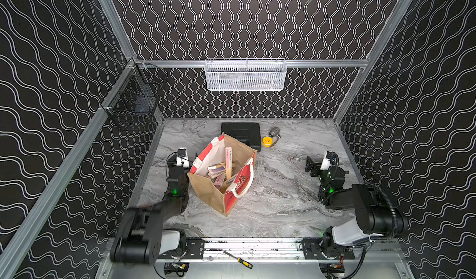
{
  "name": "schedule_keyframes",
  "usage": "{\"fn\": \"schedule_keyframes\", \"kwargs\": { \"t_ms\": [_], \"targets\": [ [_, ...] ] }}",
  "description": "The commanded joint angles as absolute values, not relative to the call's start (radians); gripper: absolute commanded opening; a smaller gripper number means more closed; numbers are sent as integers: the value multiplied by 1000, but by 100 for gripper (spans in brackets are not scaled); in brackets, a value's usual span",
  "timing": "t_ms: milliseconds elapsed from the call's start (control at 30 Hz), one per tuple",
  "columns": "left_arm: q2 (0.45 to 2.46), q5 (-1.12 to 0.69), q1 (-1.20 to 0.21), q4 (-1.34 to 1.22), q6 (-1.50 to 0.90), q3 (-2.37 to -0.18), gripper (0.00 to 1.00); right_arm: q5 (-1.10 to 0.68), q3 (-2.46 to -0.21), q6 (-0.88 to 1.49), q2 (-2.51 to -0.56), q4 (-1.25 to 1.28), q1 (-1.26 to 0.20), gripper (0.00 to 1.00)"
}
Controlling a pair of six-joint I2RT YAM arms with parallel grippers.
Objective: Take out the folding fans from the tote bags
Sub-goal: Adjust the canvas bag at the center of the board.
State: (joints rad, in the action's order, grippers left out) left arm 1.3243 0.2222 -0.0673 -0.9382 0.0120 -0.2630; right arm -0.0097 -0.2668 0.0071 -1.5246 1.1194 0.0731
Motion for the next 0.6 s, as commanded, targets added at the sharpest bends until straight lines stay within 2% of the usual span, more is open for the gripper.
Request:
{"fn": "schedule_keyframes", "kwargs": {
  "t_ms": [0, 100, 200, 267, 333, 433, 567],
  "targets": [
    [1125, 388, -74, -609, -154, -340, 99, 84, -256, -21, -1424, 1111, 27, 100],
    [1080, 481, -95, -266, -207, -494, 99, 150, -302, 14, -1276, 912, 17, 100],
    [1119, 570, -117, -23, -400, -620, 99, 285, -373, 330, -1152, 683, 19, 100],
    [1138, 622, -104, 198, -566, -727, 99, 291, -442, 475, -1113, 490, 23, 100],
    [1120, 480, -72, 254, -524, -799, 99, 335, -509, 656, -1119, 309, 26, 100],
    [1065, 381, -59, 359, -569, -903, 99, 133, -590, 622, -1138, 230, 49, 100],
    [1069, 93, -48, 452, -444, -1083, 98, -50, -654, 640, -1122, 135, 49, 97]
  ]
}}
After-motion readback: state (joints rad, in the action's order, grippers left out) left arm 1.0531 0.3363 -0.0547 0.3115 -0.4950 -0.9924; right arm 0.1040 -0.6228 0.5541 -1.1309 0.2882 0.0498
